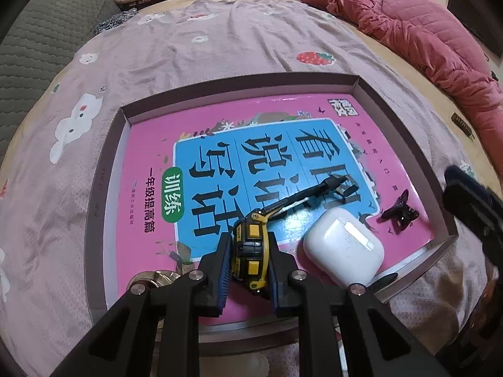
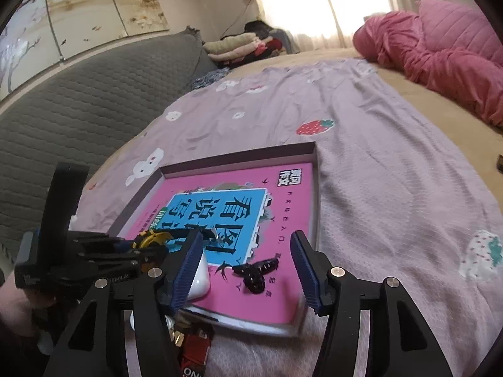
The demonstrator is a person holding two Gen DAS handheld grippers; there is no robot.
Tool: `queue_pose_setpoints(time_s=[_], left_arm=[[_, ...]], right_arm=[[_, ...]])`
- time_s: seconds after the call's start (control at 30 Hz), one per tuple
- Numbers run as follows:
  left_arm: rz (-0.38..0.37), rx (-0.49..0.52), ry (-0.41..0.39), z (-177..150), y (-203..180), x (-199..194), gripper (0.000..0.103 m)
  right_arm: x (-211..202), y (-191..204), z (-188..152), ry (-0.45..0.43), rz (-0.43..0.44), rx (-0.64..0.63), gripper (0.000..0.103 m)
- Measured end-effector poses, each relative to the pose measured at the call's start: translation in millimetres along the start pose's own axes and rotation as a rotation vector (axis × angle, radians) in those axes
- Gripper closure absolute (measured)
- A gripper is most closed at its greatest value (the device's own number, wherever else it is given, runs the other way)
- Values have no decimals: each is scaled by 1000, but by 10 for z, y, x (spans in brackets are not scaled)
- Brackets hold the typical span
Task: Organize rigid objects
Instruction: 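Lower the yellow tape measure into the tray and open the left tool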
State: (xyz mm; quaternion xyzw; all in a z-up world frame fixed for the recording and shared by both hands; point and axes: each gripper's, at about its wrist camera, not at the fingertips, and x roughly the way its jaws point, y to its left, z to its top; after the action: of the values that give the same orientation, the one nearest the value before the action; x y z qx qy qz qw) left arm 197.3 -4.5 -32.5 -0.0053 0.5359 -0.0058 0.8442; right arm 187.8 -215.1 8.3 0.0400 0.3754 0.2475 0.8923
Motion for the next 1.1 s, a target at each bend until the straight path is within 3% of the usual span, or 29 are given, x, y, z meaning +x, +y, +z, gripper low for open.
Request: queue_pose_setpoints(time_s=[0.23, 0.37, 0.87, 1.0, 1.1], left_arm=[[-18, -8, -18, 30, 22, -65, 81], [-24, 2, -36, 25, 21, -122, 60], [-76, -39, -90, -48, 144, -453, 59], [-81, -40, -96, -82, 160, -514, 49], [-85, -30, -102, -109, 155, -566, 49]], right_arm=[[-152, 91, -159, 9, -54, 2, 37], [-257, 166, -240, 18, -79, -25, 36], [-451, 332, -425, 87, -177, -78, 35], [-454, 395, -432, 104, -189, -98, 34], [-461, 441, -423, 104, -197, -113, 34]])
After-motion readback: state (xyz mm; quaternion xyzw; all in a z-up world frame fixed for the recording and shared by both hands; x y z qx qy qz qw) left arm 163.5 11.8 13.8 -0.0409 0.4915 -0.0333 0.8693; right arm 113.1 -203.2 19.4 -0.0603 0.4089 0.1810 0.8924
